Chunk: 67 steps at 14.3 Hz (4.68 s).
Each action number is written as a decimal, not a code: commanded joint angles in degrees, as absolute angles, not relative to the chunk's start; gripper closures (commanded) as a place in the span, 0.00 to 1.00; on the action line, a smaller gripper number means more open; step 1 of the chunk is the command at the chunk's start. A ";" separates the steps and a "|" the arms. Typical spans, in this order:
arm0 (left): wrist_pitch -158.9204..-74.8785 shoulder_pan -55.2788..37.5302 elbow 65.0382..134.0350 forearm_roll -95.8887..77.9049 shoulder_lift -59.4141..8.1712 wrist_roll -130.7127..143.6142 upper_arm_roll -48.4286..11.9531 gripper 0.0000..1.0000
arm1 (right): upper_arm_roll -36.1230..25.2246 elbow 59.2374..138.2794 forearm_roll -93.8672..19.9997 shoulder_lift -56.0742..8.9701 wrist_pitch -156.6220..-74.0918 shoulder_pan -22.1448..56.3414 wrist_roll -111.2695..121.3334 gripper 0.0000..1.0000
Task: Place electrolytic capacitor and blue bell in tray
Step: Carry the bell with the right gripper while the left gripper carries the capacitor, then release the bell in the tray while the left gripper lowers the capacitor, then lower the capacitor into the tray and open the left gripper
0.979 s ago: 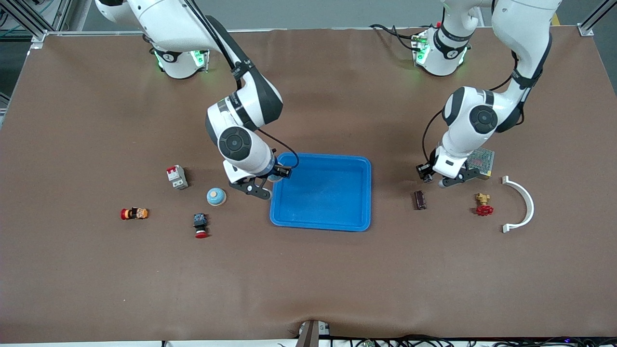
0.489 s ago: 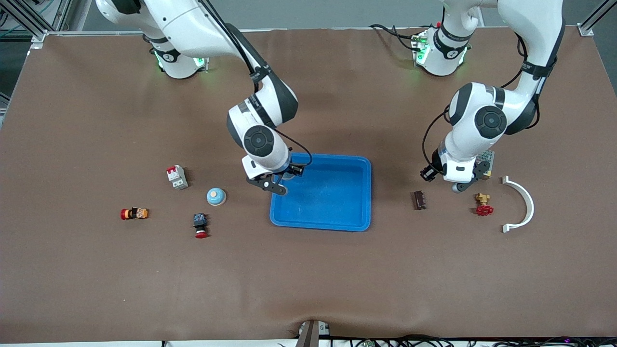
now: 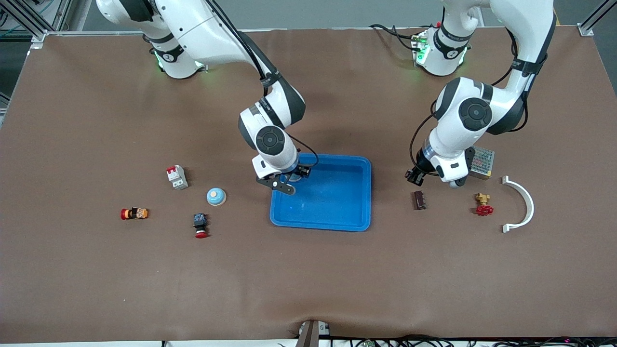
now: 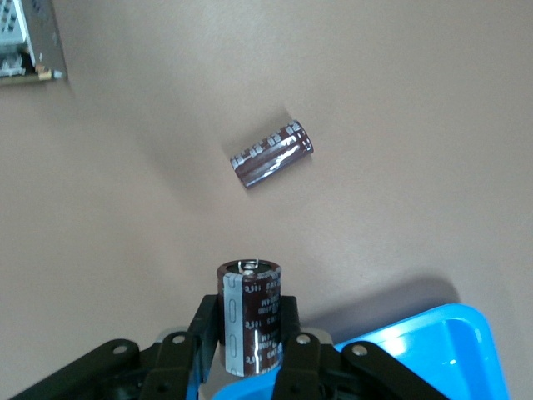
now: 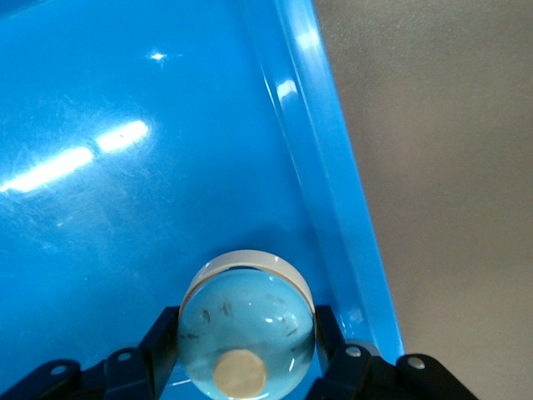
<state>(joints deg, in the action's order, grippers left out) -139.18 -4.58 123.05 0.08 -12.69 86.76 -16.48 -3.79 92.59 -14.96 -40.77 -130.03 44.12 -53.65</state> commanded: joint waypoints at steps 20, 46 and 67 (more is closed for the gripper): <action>-140.71 -21.27 112.15 9.92 -24.77 135.69 -17.49 1.00 | -4.66 90.00 -15.56 -34.65 -119.57 42.11 -49.34 0.00; -140.98 -24.17 106.96 22.50 -36.04 144.14 -17.14 1.00 | -5.36 101.85 0.88 -28.83 -124.35 25.23 -8.80 0.00; -136.86 -21.37 105.91 24.79 -32.53 137.04 -17.40 0.00 | -4.92 112.50 -1.31 -30.23 -140.01 23.20 -5.63 0.00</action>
<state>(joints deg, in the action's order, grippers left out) -139.21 -22.76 105.52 23.47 -34.85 139.76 -17.19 -5.72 110.74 -0.90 -31.34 -139.11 23.55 -4.99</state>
